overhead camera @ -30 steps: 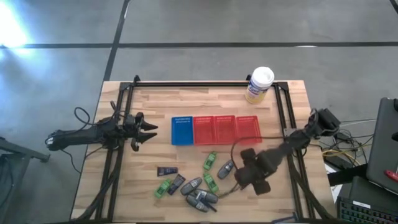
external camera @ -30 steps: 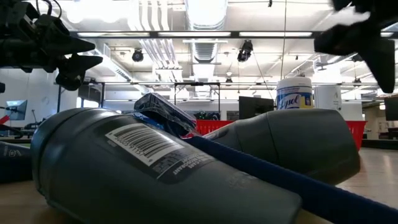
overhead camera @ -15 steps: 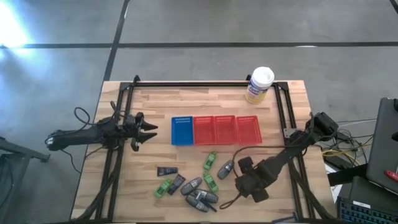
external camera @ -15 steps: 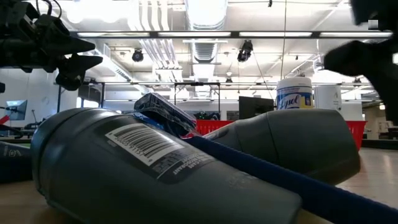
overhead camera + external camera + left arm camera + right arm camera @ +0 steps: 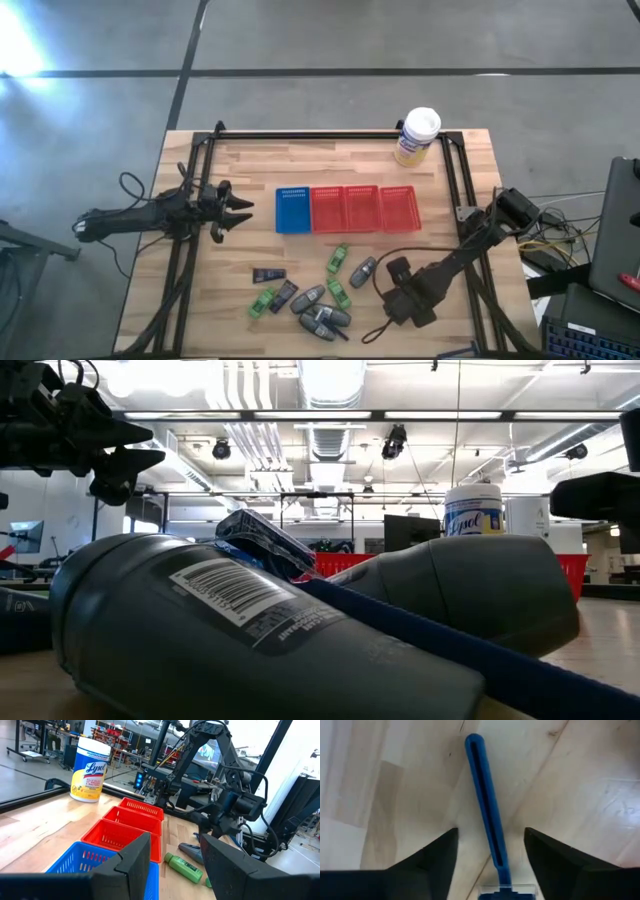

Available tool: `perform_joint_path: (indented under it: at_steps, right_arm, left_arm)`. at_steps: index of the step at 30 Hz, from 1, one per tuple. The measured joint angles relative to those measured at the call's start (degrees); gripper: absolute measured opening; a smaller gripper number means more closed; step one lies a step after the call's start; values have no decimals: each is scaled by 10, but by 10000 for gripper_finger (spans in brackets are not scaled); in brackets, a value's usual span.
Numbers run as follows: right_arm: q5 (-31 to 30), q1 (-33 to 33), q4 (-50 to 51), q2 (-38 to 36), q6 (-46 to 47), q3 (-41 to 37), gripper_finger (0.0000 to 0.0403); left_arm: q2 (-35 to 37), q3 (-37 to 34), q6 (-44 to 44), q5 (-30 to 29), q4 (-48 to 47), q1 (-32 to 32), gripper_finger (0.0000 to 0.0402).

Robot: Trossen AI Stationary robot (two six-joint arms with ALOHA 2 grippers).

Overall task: Pick & Place Travel size toiletries
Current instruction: Put the blue razor into the right red bin

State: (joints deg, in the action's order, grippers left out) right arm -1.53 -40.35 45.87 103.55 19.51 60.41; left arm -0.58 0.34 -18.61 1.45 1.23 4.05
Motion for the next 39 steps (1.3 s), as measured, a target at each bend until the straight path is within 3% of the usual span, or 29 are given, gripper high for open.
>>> perform_joint_path:
  at_steps: [14,18,22,32,35,39]
  right_arm:
    - [-3,-3,-3,1,38,0,23]
    - [-11,1,19,-15,99,-3,25]
    - [-46,11,78,-71,234,-5,27]
    - [-182,138,100,-324,775,-100,25]
    - [-201,195,96,-381,822,-141,31]
    - [-201,275,60,-414,803,-187,41]
  left_arm:
    - [0,0,0,0,0,0,179]
    - [0,0,0,0,0,0,179]
    - [0,0,0,0,0,0,179]
    - [0,0,0,0,0,0,179]
    - [0,0,0,0,0,0,179]
    - [0,0,0,0,0,0,179]
